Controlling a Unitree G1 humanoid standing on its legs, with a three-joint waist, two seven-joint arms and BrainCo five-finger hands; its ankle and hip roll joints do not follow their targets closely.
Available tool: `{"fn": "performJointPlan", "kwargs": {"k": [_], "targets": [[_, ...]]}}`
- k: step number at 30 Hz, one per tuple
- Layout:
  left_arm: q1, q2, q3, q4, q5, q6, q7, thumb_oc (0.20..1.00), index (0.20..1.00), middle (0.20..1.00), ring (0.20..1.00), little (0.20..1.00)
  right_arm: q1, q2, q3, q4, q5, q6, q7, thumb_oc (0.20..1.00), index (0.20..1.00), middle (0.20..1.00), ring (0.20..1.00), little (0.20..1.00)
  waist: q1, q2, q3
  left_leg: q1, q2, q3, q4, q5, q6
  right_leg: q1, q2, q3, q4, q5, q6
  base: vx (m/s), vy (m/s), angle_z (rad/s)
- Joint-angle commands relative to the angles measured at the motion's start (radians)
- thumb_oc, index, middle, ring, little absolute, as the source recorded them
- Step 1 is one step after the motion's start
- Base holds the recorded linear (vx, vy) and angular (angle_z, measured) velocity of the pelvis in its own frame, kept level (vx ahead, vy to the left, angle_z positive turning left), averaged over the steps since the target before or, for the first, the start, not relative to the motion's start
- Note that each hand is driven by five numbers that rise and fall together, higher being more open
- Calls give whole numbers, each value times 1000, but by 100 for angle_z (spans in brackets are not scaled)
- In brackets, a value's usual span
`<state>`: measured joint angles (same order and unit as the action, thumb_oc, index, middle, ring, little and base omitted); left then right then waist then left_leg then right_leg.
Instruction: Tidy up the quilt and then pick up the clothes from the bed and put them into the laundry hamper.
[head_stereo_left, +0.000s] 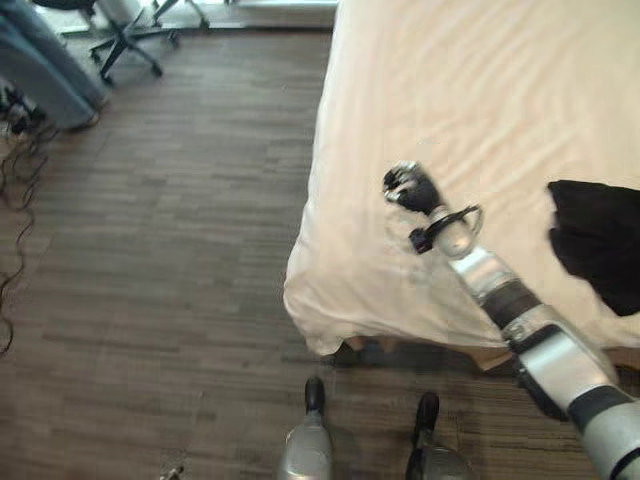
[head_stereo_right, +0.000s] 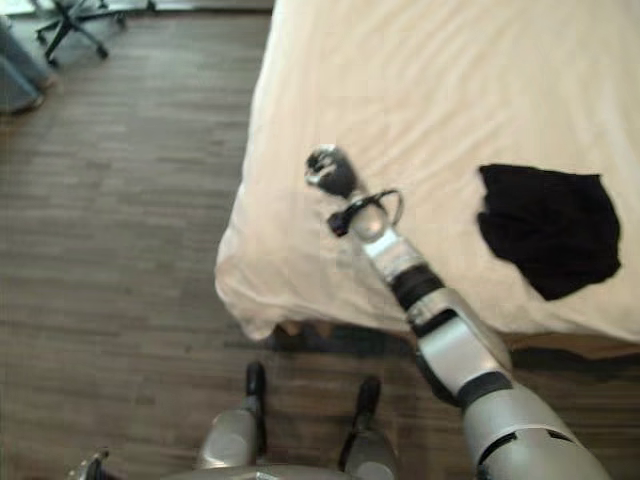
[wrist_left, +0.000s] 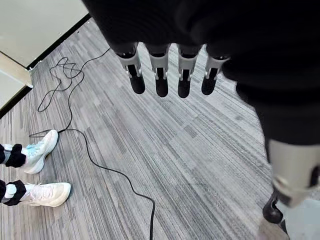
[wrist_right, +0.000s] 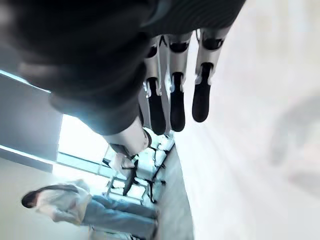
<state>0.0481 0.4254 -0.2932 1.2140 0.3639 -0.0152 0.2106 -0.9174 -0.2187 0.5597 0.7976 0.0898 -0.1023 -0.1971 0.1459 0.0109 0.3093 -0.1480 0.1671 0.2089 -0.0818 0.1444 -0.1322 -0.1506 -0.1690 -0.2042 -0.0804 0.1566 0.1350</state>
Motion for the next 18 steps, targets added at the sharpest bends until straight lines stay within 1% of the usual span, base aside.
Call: {"fn": "performJointPlan", "kwargs": {"k": [1, 3, 4, 6, 8, 9, 11, 12, 13, 14, 15, 16, 17, 18], "targets": [[-171, -9, -46, -5, -80, -24, 68, 1000, 1000, 1000, 1000, 1000, 2, 30, 47, 16, 12, -3, 20, 200, 200, 200, 200, 200, 10, 19, 106, -1, 27, 0, 39, -19, -28, 1, -81, 2, 117, -105, 63, -117, -8, 39], [-211, -35, -68, -46, -98, -29, 86, 1000, 1000, 1000, 1000, 1000, 94, 91, 101, 28, -9, 13, 58, 200, 200, 200, 200, 200, 12, 21, 128, -34, 25, -14, 72, -26, -26, -20, -89, -6, 145, -112, 62, -89, -12, 21], [-226, -50, -92, -61, -94, -33, 93, 1000, 1000, 1000, 1000, 1000, 150, 133, 146, 42, -31, 25, 87, 200, 200, 200, 200, 200, 12, 23, 134, -41, 23, -21, 87, -35, -26, -19, -93, -14, 156, -123, 63, -56, -13, 5], [-244, -67, -130, -71, -85, -34, 90, 1000, 1000, 1000, 1000, 1000, 229, 202, 208, 71, -17, 43, 164, 200, 200, 200, 200, 200, 16, 19, 135, -52, 19, -33, 101, -44, -24, -16, -100, -19, 161, -127, 65, 0, 0, 0], [-262, -75, -170, -76, -69, -40, 82, 1000, 1000, 1000, 1000, 1000, 288, 247, 269, 73, 36, 58, 234, 200, 200, 200, 200, 200, 19, 11, 121, -52, 14, -35, 100, -48, -22, -9, -101, -22, 153, -125, 66, 22, 0, 5], [-261, -79, -179, -79, -62, -42, 77, 1000, 1000, 1000, 1000, 1000, 321, 251, 304, 42, 54, 55, 263, 200, 200, 200, 200, 200, 17, 6, 114, -44, 12, -33, 98, -52, -22, -3, -102, -22, 149, -125, 67, 29, 26, 5], [-262, -78, -177, -90, -52, -41, 81, 1000, 1000, 1000, 1000, 1000, 377, 232, 344, -77, 97, 27, 296, 200, 200, 200, 200, 200, 9, -8, 101, -30, 9, -26, 95, -59, -19, 10, -101, -15, 141, -124, 68, 28, 25, 7], [-259, -79, -176, -91, -52, -41, 81, 1000, 1000, 1000, 1000, 1000, 381, 228, 346, -82, 98, 29, 296, 200, 200, 200, 200, 200, 8, -7, 100, -28, 8, -25, 94, -59, -19, 11, -101, -14, 140, -124, 68, 41, 7, 9], [-259, -80, -161, -89, -61, -41, 81, 1000, 1000, 1000, 1000, 1000, 406, 209, 373, -197, 164, 2, 335, 200, 200, 200, 200, 200, 0, -20, 87, -15, 8, -19, 90, -64, -19, 21, -99, -11, 133, -121, 69, 29, 0, 10], [-258, -81, -160, -89, -61, -42, 81, 1000, 1000, 1000, 1000, 1000, 408, 206, 374, -201, 166, 4, 335, 200, 200, 200, 200, 200, 0, -19, 87, -14, 7, -18, 89, -64, -19, 22, -100, -11, 132, -121, 69, 58, -7, 4], [-257, -83, -136, -75, -83, -40, 89, 1000, 1000, 1000, 1000, 1000, 405, 173, 373, -332, 250, -25, 353, 200, 200, 200, 200, 200, -13, -32, 73, 6, 7, -9, 82, -67, -19, 34, -95, -5, 120, -119, 69, 53, -8, -5], [-250, -84, -125, -69, -89, -37, 93, 1000, 1000, 1000, 1000, 1000, 388, 144, 353, -417, 279, -55, 339, 200, 200, 200, 200, 200, -22, -35, 72, 22, 7, -3, 77, -71, -20, 43, -93, -2, 117, -123, 71, 43, -16, -13], [-247, -86, -119, -62, -91, -33, 94, 1000, 1000, 1000, 1000, 1000, 369, 127, 335, -462, 289, -65, 323, 200, 200, 200, 200, 200, -30, -38, 67, 24, 6, 2, 74, -67, -19, 39, -91, 2, 111, -117, 70, 13, -8, -13], [-248, -87, -119, -62, -91, -33, 94, 1000, 1000, 1000, 1000, 1000, 369, 124, 334, -466, 290, -63, 322, 200, 200, 200, 200, 200, -28, -37, 68, 25, 6, 3, 73, -67, -19, 40, -91, 3, 111, -117, 70, -17, -9, -22]]}}
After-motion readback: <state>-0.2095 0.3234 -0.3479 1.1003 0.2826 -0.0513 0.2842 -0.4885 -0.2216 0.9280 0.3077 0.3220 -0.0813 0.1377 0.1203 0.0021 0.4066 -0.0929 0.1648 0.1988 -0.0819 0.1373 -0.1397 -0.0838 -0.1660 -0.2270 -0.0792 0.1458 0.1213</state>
